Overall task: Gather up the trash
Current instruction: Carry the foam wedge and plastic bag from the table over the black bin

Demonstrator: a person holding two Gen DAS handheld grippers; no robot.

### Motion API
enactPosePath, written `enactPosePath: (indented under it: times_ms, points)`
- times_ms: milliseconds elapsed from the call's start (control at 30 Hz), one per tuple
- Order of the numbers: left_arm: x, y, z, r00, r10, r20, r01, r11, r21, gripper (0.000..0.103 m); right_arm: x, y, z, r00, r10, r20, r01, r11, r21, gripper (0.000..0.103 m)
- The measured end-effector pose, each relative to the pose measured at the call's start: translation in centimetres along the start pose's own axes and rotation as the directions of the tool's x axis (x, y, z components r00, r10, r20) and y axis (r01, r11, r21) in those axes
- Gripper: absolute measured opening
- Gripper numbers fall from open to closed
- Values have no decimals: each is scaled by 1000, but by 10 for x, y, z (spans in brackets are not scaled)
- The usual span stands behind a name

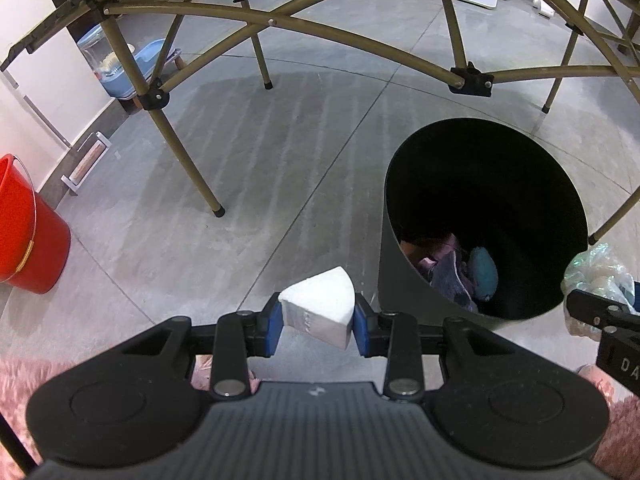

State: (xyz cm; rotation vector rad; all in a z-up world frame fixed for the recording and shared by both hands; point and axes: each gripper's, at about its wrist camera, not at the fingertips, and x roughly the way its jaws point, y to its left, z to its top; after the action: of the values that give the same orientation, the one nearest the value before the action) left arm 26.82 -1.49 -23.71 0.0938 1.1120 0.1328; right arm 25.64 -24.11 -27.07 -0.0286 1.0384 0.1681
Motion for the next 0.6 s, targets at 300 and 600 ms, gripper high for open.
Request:
enactPosePath:
  times_ms: [300,600]
  points:
    - [11,-6,14,1000,16,-10,-16,1000,-17,35,17,10,24,1000,11,8,-11,1000,-5,34]
    - [19,-1,29,999,33,-12,-33,998,-58,35,38,16,49,1000,27,13,-27,1000,4,34]
